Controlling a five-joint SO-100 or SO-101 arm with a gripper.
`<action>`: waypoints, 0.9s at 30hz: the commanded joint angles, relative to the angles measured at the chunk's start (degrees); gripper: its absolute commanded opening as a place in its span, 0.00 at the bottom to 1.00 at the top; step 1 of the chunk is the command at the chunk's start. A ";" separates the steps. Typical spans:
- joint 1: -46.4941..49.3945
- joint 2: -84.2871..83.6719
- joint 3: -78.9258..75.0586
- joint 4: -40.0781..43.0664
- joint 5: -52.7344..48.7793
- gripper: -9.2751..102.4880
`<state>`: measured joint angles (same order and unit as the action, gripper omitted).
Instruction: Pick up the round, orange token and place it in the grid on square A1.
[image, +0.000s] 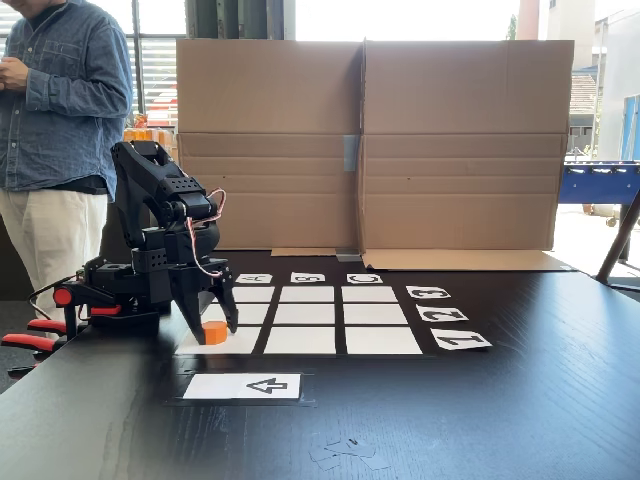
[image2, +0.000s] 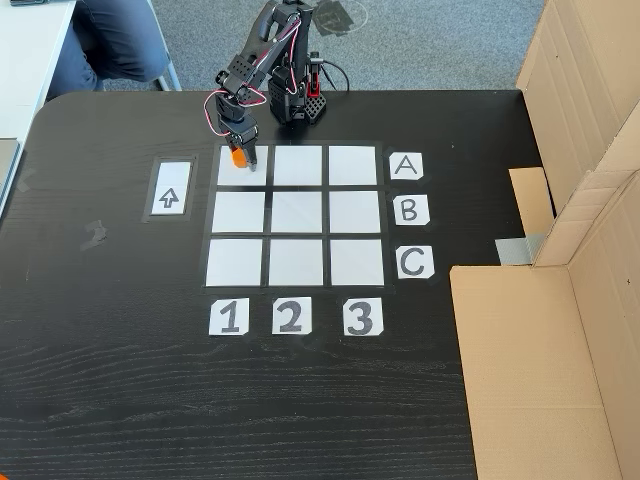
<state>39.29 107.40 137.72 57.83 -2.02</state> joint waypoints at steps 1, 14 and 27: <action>2.11 3.16 0.00 0.18 0.00 0.37; 10.20 15.12 -2.02 0.53 -0.09 0.40; 20.57 29.00 -10.46 7.12 -0.09 0.40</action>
<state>57.74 133.51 130.87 63.02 -2.11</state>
